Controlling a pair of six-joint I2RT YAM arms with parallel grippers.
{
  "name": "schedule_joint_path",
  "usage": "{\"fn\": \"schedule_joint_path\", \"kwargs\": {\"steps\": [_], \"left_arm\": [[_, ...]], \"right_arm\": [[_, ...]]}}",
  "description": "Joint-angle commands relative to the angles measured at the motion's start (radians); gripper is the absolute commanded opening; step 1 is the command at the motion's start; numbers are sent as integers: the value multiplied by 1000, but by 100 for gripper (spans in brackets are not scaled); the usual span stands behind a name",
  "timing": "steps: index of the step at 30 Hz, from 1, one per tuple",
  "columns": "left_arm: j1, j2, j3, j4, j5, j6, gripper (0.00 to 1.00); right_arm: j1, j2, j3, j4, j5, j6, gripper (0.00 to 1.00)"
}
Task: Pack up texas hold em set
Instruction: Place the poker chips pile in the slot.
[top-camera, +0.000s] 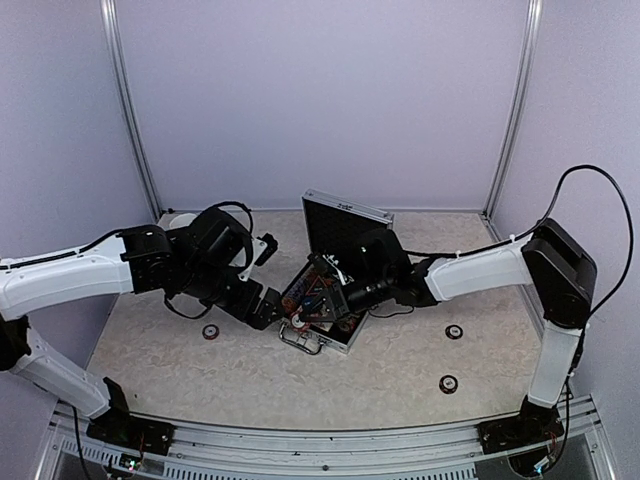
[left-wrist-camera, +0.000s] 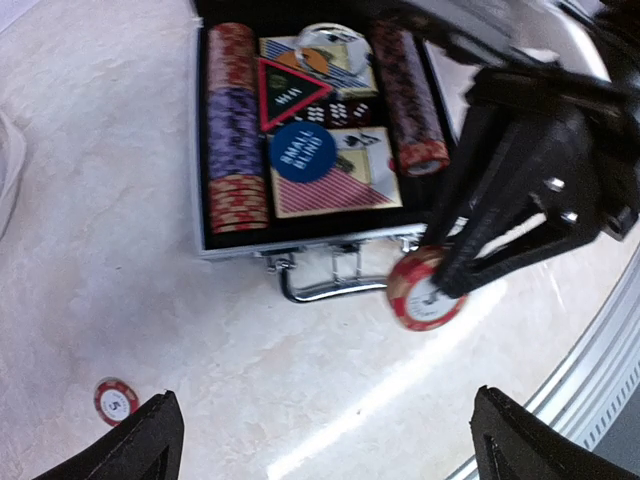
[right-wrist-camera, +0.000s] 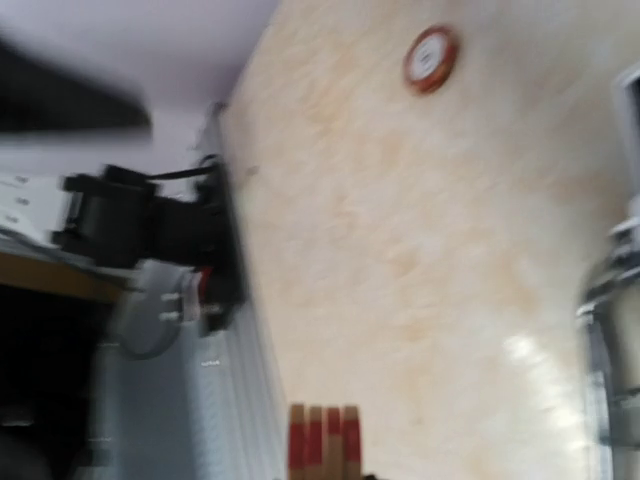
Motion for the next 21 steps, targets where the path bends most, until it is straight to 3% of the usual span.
{"fn": "schedule_joint_path", "kwargs": {"steps": [1, 7, 14, 21], "left_arm": [[132, -105, -74, 88, 78, -48, 99], [251, -196, -151, 133, 97, -69, 99], [290, -195, -178, 152, 128, -73, 99], [304, -160, -175, 146, 130, -67, 99]], "right_arm": [[-5, -98, 89, -376, 227, -386, 0], [-2, -109, 229, -724, 476, -648, 0], [14, -64, 311, -883, 647, -738, 0], [43, -25, 332, -907, 674, -778, 0]]}}
